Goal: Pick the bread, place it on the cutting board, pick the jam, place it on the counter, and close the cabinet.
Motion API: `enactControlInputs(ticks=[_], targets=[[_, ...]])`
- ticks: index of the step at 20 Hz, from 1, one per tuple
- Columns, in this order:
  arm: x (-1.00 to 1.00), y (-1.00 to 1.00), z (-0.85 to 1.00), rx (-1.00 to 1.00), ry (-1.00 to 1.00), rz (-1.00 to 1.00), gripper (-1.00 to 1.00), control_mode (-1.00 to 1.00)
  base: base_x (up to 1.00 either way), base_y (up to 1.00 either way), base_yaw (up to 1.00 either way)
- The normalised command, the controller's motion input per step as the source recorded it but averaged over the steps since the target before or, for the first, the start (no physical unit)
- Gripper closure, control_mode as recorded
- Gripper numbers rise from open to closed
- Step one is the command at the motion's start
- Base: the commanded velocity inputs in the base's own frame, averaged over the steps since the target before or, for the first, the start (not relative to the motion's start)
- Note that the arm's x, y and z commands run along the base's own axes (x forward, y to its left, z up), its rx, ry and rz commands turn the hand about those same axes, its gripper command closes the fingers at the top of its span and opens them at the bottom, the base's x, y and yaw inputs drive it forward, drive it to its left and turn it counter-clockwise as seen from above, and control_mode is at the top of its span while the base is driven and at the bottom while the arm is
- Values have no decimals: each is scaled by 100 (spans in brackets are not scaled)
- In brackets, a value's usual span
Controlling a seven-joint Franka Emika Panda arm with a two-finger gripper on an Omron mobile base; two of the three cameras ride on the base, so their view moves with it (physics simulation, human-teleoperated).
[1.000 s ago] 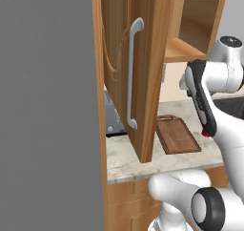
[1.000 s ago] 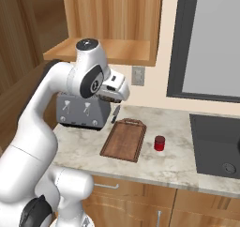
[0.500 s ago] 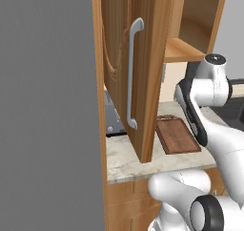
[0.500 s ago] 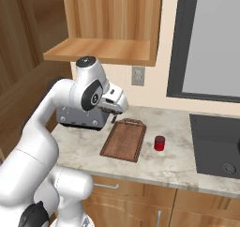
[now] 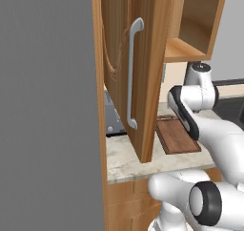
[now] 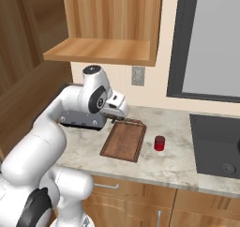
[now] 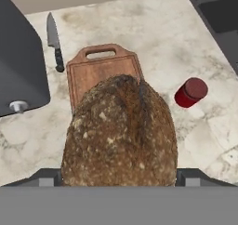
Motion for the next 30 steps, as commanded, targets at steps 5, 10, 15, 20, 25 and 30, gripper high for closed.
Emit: enactControlInputs(ticks=[5, 10, 15, 20, 25, 30], targets=[[31, -8, -35, 0, 9, 0, 100, -100, 0, 0, 0], [19, -21, -42, 0, 5, 0, 100, -100, 0, 0, 0], [1, -10, -49, 0, 0, 0, 100, -100, 0, 0, 0], [0, 0, -38, 0, -9, 1, 100, -100, 0, 0, 0], [0, 0, -25, 0, -10, 1, 100, -100, 0, 0, 0], [0, 0, -27, 0, -9, 1, 100, -100, 0, 0, 0]])
